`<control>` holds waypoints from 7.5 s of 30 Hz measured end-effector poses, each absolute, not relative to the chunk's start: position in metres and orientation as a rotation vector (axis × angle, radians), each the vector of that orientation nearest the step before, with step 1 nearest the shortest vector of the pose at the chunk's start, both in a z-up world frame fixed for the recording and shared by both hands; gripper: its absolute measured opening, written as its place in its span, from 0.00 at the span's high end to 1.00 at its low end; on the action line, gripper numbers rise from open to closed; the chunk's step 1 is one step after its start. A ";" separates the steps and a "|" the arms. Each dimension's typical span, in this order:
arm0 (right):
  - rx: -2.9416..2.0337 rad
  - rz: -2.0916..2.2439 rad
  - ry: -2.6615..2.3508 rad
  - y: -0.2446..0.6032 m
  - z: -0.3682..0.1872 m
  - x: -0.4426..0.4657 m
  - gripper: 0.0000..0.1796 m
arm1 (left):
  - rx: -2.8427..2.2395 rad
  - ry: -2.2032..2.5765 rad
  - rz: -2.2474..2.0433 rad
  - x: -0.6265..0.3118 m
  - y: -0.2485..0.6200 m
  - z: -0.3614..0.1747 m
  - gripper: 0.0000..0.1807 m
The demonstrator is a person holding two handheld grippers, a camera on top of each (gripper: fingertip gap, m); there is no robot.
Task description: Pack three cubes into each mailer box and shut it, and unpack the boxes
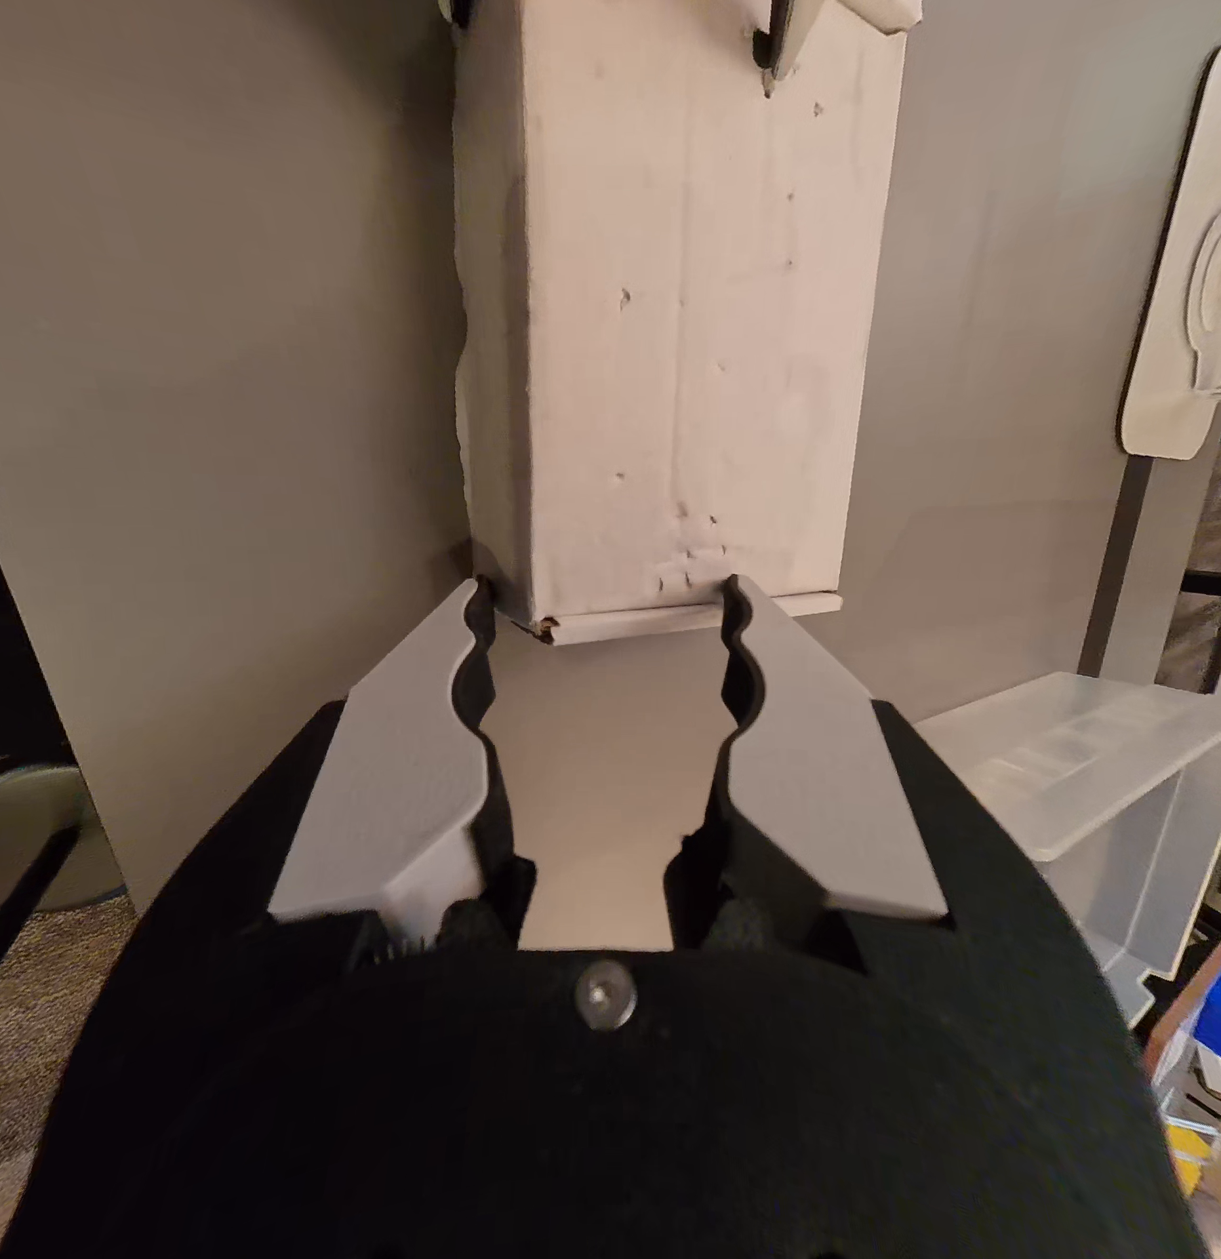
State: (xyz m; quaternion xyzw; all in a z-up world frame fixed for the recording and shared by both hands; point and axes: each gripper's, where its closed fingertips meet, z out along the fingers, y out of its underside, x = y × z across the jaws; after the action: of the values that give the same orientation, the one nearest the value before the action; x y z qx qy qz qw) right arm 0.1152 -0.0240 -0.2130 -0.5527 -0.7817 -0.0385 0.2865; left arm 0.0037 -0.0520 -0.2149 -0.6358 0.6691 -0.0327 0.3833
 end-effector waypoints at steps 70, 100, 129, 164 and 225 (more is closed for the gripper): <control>-1.771 0.079 -2.126 0.026 -0.172 0.057 0.23 | -1.399 1.278 -0.383 -0.010 -0.042 -0.138 0.88; -1.924 -0.612 -2.387 0.345 -0.231 0.248 0.23 | -1.574 1.259 -0.379 -0.024 -0.004 -0.188 0.86; -1.368 0.306 -2.042 0.028 -0.161 -0.025 0.54 | -1.697 1.131 0.353 -0.241 0.026 -0.060 0.67; -1.375 0.608 -2.038 0.019 -0.235 -0.068 0.67 | -2.578 1.549 0.318 -0.467 0.150 -0.241 0.24; -0.833 0.192 -1.745 0.043 -0.163 -0.055 0.63 | -2.139 2.028 -0.248 -0.111 0.025 -0.187 0.25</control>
State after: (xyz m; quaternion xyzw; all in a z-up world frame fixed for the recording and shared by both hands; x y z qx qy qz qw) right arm -0.0546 0.0433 -0.1629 -0.3540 -0.7416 0.0816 0.5639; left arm -0.1114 0.0251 -0.1871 -0.7202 0.6826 -0.0834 0.0918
